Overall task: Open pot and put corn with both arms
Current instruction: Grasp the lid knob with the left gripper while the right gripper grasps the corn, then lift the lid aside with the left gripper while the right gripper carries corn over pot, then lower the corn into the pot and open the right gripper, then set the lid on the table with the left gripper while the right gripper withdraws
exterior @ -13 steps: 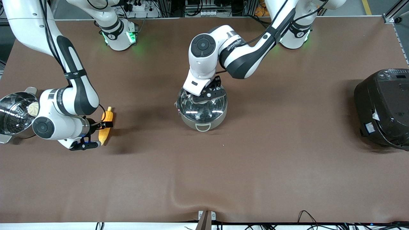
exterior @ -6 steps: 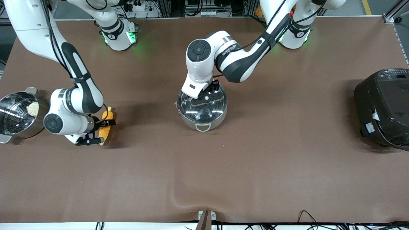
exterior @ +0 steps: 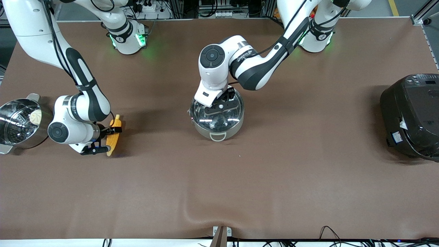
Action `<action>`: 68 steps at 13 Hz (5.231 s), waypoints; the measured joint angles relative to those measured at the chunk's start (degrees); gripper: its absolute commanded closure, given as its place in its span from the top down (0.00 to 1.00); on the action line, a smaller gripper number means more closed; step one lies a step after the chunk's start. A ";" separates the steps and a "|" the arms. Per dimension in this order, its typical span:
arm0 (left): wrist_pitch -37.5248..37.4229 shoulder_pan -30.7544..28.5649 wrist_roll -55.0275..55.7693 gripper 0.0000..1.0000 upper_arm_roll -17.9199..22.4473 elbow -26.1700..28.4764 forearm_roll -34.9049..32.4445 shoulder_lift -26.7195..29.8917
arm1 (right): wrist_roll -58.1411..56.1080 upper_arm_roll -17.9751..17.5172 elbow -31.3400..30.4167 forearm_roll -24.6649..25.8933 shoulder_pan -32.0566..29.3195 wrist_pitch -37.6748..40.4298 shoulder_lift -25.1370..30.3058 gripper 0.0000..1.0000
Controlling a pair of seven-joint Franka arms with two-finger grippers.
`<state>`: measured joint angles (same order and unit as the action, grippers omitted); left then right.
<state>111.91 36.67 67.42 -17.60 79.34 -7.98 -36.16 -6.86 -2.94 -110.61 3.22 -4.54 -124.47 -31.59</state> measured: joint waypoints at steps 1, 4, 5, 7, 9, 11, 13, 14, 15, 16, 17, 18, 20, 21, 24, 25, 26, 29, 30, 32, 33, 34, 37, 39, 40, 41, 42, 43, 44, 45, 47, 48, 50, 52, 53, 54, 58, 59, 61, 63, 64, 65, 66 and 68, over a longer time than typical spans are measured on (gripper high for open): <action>0.03 0.22 0.00 0.49 0.00 0.00 0.00 -0.12 | -0.08 -0.01 0.00 0.15 -0.03 0.00 -0.25 0.23; 0.12 0.35 0.01 0.27 0.01 -0.12 -0.04 -0.19 | -0.10 -0.10 0.00 0.19 -0.03 -0.11 -0.44 0.03; 0.12 0.35 0.01 0.23 0.02 -0.13 -0.04 -0.19 | -0.10 -0.13 0.01 0.19 -0.03 -0.14 -0.44 0.01; 0.12 0.35 0.01 0.00 0.02 -0.14 -0.04 -0.20 | -0.15 -0.17 0.13 0.20 -0.02 -0.11 -0.43 0.00; 0.10 0.35 0.08 0.00 0.02 -0.19 -0.04 -0.16 | -0.77 -0.40 0.50 0.22 0.05 -0.17 -0.39 0.00; 0.11 0.35 1.57 0.00 -0.03 -0.61 -0.05 0.45 | -2.96 -0.72 1.55 0.24 0.20 -0.06 0.12 0.00; -0.75 0.28 2.46 0.00 -0.07 -1.46 -0.05 2.83 | -4.73 -1.35 3.66 0.24 0.76 2.88 1.55 0.00; -2.43 0.10 2.56 0.00 -0.02 -1.61 -0.04 4.81 | -4.89 -1.88 5.29 0.23 1.47 5.87 2.59 0.00; -4.95 -0.36 2.57 0.00 0.11 -1.71 -0.05 7.04 | -4.89 -2.76 7.15 0.19 2.31 9.26 3.56 0.00; -8.16 -1.29 2.56 0.00 0.21 -1.76 -0.05 9.39 | -4.87 -4.18 9.34 0.15 3.16 12.85 4.49 0.00; -11.47 -2.69 2.19 0.00 0.28 -1.69 -0.07 11.73 | -4.76 -5.89 11.53 -0.06 3.91 16.09 5.20 0.00; -13.87 -4.52 0.95 0.00 0.33 -1.05 -0.09 14.18 | -4.59 -7.66 13.67 -0.70 4.53 18.87 5.71 0.00; -15.28 -9.18 -3.66 0.00 0.36 1.81 -0.09 19.02 | -3.25 -10.09 16.22 -2.46 5.61 21.51 6.00 0.00; -15.45 -12.03 -7.15 0.00 0.32 3.56 0.21 21.32 | -1.46 -10.79 16.60 -3.06 6.59 21.88 5.99 0.00; -15.68 -21.02 -20.85 0.00 0.33 10.83 2.79 27.83 | 8.82 -12.83 17.55 -3.56 12.97 22.43 5.85 0.00; -15.69 -23.99 -25.59 0.00 0.34 13.71 3.02 29.77 | 12.39 -13.09 18.36 -3.54 16.56 22.42 5.82 0.00; -15.70 -26.82 -29.99 0.00 0.37 16.36 3.17 31.30 | 14.99 -13.17 19.49 -3.51 20.09 22.42 5.72 0.00; -14.36 -34.21 -37.60 0.00 0.51 22.79 5.71 33.02 | 17.55 -13.14 22.59 -3.21 28.04 22.43 4.31 0.00; -12.18 -35.56 -38.29 0.00 0.52 25.37 5.85 32.98 | 17.55 -13.10 23.91 -2.89 29.83 22.34 3.07 0.00; -5.05 -36.91 -38.33 0.00 0.52 31.87 5.87 32.85 | 17.54 -13.04 27.45 -1.95 32.46 22.19 -0.23 0.00; -1.15 -37.14 -38.33 0.00 0.53 35.33 5.87 32.71 | 17.53 -12.99 29.16 -1.79 33.50 22.15 -1.95 0.00; 2.67 -37.29 -38.35 0.00 0.53 38.74 5.87 32.59 | 17.53 -12.94 30.57 -1.66 34.44 22.05 -3.55 0.00; 14.78 -39.16 -39.51 0.00 0.54 48.40 5.87 31.97 | 17.53 -12.84 32.42 -0.84 36.62 21.01 -6.65 0.00; 19.27 -39.96 -40.38 0.00 0.54 52.65 5.81 31.54 | 17.52 -12.78 32.76 0.50 37.33 20.80 -7.63 0.02; 20.17 -40.48 -40.51 0.00 0.52 53.88 5.72 31.42 | 17.46 -12.75 32.83 0.82 37.47 20.66 -8.03 0.04; 20.84 -41.21 -40.99 0.00 0.52 54.63 5.67 31.28 | 17.42 -12.74 32.83 1.03 37.50 20.18 -8.35 0.06; 21.58 -41.91 -41.71 0.00 0.54 55.06 5.67 30.97 | 17.39 -12.72 32.84 1.14 37.50 19.44 -8.63 0.08; 22.74 -42.40 -42.02 0.00 0.53 55.43 5.67 30.41 | 17.36 -12.72 32.89 1.19 37.51 19.12 -8.94 0.28; 24.36 -42.83 -42.05 0.00 0.52 55.97 5.66 29.72 | 17.33 -12.72 32.92 1.30 37.51 18.99 -9.19 0.99; 26.10 -43.31 -42.27 0.00 0.53 56.64 5.64 28.85 | 17.31 -12.71 32.94 1.60 37.52 18.90 -9.36 1.00; 29.24 -43.98 -42.92 0.00 0.53 57.68 5.63 26.98 | 17.31 -12.71 32.96 2.46 37.54 18.88 -9.42 1.00; 30.11 -44.35 -42.97 0.00 0.54 57.87 5.63 26.07 | 17.31 -12.71 32.97 2.61 37.55 18.88 -9.42 1.00; 31.06 -44.97 -43.14 0.00 0.55 57.92 4.79 24.76 | 17.30 -12.71 33.35 2.66 37.56 18.89 -9.39 1.00; 32.47 -45.47 -43.15 0.00 0.55 57.94 4.07 23.72 | 17.39 -12.67 34.80 2.65 37.52 20.87 -8.74 1.00; 33.10 -45.66 -43.24 0.00 0.55 57.95 3.56 23.34 | 17.52 -12.45 35.69 2.65 37.29 23.30 -7.56 1.00; 33.44 -45.74 -43.26 0.00 0.55 57.95 2.81 23.16 | 17.58 -12.14 36.25 2.65 36.59 25.61 -5.91 1.00; 33.78 -45.91 -43.42 0.70 0.51 57.94 2.26 23.03 | 17.50 -11.91 36.56 2.63 29.52 30.15 1.13 1.00; 33.88 -46.07 -43.42 1.00 0.48 57.94 2.26 23.02 | 17.47 -11.87 36.56 2.63 27.51 30.91 2.50 1.00; 34.35 -47.16 -43.45 1.00 0.50 57.87 2.25 22.70 | 17.41 -11.73 36.53 2.64 22.97 32.60 4.61 1.00; 34.78 -47.96 -43.67 1.00 0.52 56.85 2.21 22.71 | 16.82 -11.65 36.54 2.63 17.25 33.90 6.27 1.00; 34.74 -48.03 -43.68 1.00 0.51 55.52 2.21 22.92 | 15.45 -11.61 36.52 2.10 14.09 34.17 7.25 1.00; 33.67 -48.04 -43.68 1.00 0.45 53.71 2.20 23.44 | 13.06 -11.53 36.50 0.78 10.95 34.62 8.40 1.00; 30.01 -48.04 -43.68 1.00 0.34 50.86 2.20 24.22 | 10.01 -11.12 36.42 -0.55 8.05 35.55 9.77 1.00; 15.57 -48.02 -43.68 1.00 0.07 40.80 2.20 25.74 | 5.03 -6.87 35.75 -2.04 5.38 38.00 12.99 1.00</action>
<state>127.48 -11.35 23.74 -17.54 120.14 -5.78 -10.42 -1.82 -9.81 -74.86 1.18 0.84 -86.47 -18.61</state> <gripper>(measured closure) 0.000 0.000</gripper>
